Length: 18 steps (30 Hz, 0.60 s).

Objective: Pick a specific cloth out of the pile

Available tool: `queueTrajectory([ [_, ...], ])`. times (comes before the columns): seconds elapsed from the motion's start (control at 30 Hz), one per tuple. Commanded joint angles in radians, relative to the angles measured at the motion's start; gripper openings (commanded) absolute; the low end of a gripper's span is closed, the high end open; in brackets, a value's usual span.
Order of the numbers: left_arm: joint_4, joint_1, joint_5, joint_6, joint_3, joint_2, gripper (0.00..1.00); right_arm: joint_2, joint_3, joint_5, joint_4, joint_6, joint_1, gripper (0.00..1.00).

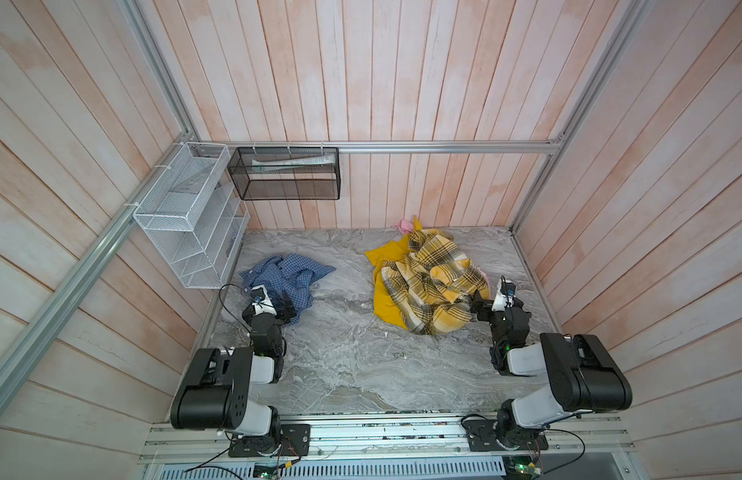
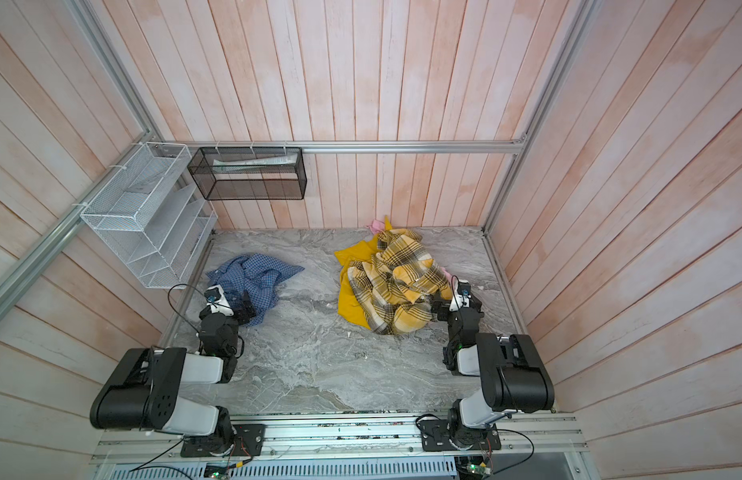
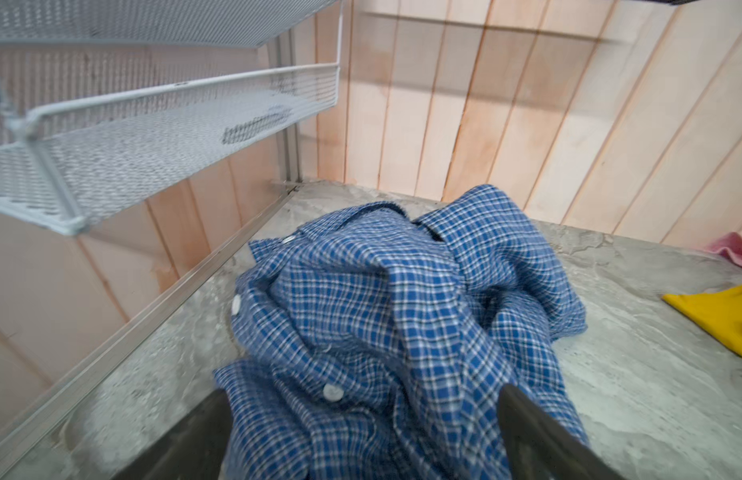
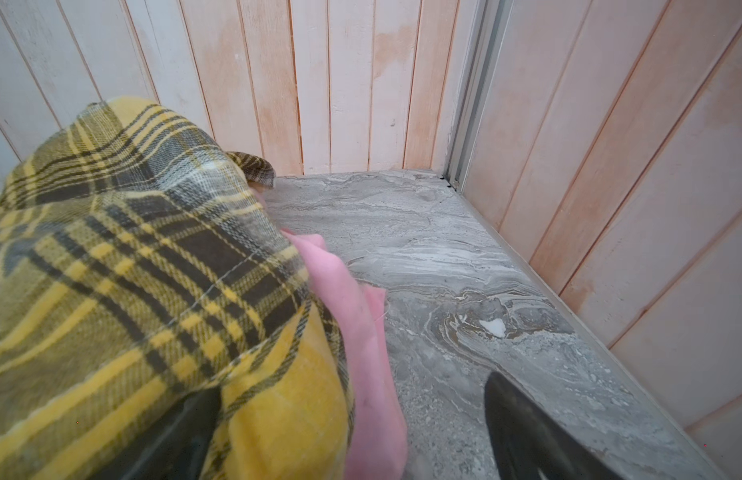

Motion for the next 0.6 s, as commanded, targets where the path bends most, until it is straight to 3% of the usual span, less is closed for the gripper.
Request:
queueTrajectory([
  [0.0,-0.077,0.004,0.104,0.044,0.082,-0.002,1.00,-0.010,0.016,-0.025,-0.008,-0.005,-0.006,0.98],
  [0.07,0.044,0.003,0.103,0.053,0.054,0.034,1.00,-0.011,0.017,-0.027,-0.011,-0.006,-0.005,0.98],
  [0.13,-0.039,0.002,0.106,0.050,0.072,0.006,1.00,-0.012,0.017,-0.027,-0.012,-0.005,-0.006,0.98],
  [0.57,-0.020,-0.002,0.098,0.056,0.070,0.012,1.00,-0.011,0.017,-0.028,-0.013,-0.006,-0.007,0.98],
])
